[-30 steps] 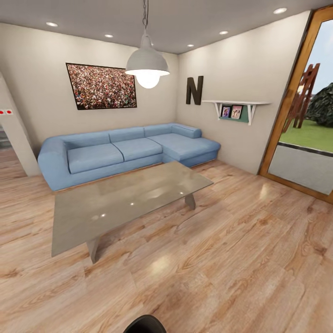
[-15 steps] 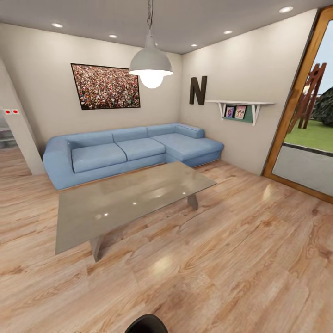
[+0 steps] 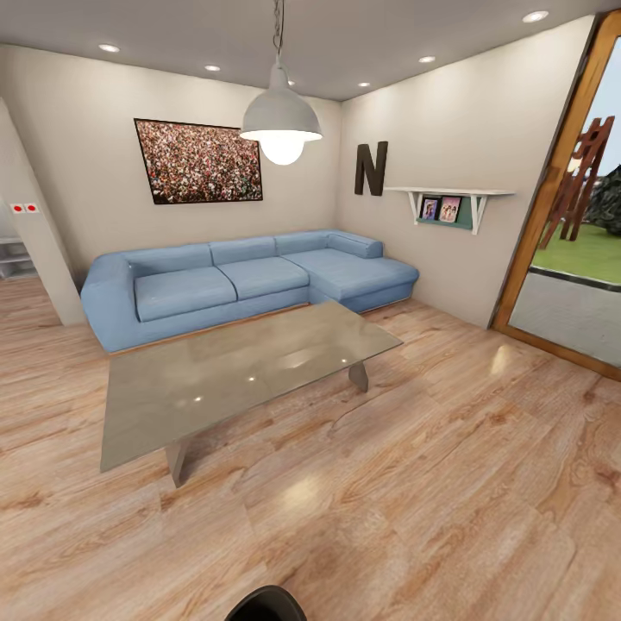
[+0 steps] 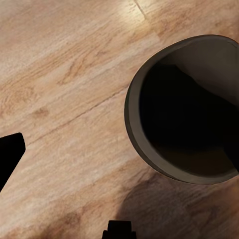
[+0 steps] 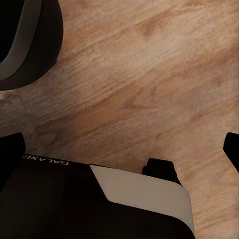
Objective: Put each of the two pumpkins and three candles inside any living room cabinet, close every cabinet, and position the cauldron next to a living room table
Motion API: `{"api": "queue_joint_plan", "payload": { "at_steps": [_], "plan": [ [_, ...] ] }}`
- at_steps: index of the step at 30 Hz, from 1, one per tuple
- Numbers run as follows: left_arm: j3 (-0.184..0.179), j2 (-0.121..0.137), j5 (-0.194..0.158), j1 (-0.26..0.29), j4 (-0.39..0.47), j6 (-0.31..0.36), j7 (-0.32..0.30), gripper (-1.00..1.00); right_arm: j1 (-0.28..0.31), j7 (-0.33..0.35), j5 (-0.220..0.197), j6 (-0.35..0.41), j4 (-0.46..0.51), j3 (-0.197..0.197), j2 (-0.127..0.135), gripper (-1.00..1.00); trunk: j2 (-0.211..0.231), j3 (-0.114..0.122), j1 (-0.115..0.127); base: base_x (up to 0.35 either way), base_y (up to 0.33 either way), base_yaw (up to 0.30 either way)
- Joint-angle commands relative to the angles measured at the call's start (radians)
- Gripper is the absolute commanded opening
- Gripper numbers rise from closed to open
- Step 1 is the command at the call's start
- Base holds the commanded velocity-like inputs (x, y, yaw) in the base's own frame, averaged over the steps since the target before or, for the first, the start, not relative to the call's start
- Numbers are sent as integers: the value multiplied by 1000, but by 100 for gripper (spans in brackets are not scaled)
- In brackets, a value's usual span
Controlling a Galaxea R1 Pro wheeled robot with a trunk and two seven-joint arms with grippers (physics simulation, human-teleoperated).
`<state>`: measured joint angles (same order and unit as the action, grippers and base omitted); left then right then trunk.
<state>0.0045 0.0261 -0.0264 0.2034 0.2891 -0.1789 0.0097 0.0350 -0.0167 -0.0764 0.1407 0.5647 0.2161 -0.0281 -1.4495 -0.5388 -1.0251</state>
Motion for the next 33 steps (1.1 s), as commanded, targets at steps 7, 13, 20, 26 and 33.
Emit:
{"api": "queue_joint_plan", "payload": {
  "at_steps": [7,13,20,26,33],
  "plan": [
    [0,0,-3,0,-1,-3,1,100,0,-2,-8,5,1,3,1,100,0,-1,0,0,0,108],
    [0,0,-3,0,-1,-3,1,100,0,-2,-8,5,2,3,1,100,0,-1,0,0,0,16],
    [0,-1,-3,1,-1,-3,1,100,0,-2,-6,7,1,3,1,100,0,-1,0,0,0,126],
    [0,0,-3,1,-1,-4,1,100,0,-1,-6,4,1,3,2,100,0,-1,0,0,0,11],
    [0,0,-3,0,-1,-3,1,100,0,0,-7,-40,1,3,3,100,0,-1,0,0,0,1]
  ]
}}
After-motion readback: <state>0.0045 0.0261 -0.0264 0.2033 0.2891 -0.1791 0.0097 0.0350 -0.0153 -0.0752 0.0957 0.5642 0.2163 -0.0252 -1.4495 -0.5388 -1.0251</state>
